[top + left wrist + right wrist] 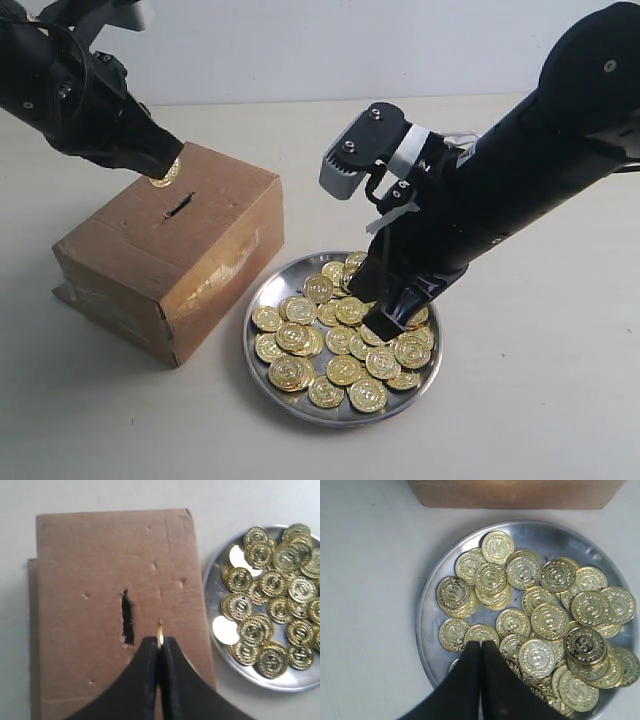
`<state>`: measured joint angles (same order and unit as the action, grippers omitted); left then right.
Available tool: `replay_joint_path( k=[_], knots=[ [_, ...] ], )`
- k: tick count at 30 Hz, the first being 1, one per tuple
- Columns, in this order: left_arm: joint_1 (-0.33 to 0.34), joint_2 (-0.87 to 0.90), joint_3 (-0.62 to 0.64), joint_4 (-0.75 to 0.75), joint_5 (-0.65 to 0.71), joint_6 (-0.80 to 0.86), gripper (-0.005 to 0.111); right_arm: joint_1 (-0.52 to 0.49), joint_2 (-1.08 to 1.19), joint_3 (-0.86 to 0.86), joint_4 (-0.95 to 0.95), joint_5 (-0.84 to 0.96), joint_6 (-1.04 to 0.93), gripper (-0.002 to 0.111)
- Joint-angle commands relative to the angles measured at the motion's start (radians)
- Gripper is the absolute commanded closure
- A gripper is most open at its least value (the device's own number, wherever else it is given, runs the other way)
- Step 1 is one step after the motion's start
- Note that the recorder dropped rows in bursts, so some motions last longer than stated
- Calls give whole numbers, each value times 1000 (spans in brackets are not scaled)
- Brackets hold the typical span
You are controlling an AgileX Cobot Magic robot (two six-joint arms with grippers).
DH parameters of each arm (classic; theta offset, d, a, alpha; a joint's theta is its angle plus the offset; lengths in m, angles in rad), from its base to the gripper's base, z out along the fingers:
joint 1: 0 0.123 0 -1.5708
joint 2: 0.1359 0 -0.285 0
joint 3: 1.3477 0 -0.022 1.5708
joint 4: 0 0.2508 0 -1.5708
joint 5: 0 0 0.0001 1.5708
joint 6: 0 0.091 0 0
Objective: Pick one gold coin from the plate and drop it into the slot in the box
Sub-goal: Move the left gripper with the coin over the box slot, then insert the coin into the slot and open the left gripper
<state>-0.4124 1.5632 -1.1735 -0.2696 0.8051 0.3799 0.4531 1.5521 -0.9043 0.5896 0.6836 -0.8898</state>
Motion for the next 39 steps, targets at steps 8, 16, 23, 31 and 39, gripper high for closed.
replay_joint_path(
  k=[8, 16, 23, 31, 39],
  knots=[
    [-8, 74, -5, 60, -95, -28, 107, 1, -1, -1, 13, -1, 4, 108],
    [-8, 122, -5, 78, -112, -42, 107, 1, -1, -1, 32, -5, 4, 108],
    [-8, 155, -5, 78, -116, -42, 107, 1, -1, -1, 36, -5, 2, 108],
    [-8, 158, -5, 78, -124, -42, 107, 1, -1, -1, 38, -5, 2, 108],
    [-8, 158, -5, 78, -127, -42, 107, 1, -1, -1, 38, -5, 2, 108]
  ],
)
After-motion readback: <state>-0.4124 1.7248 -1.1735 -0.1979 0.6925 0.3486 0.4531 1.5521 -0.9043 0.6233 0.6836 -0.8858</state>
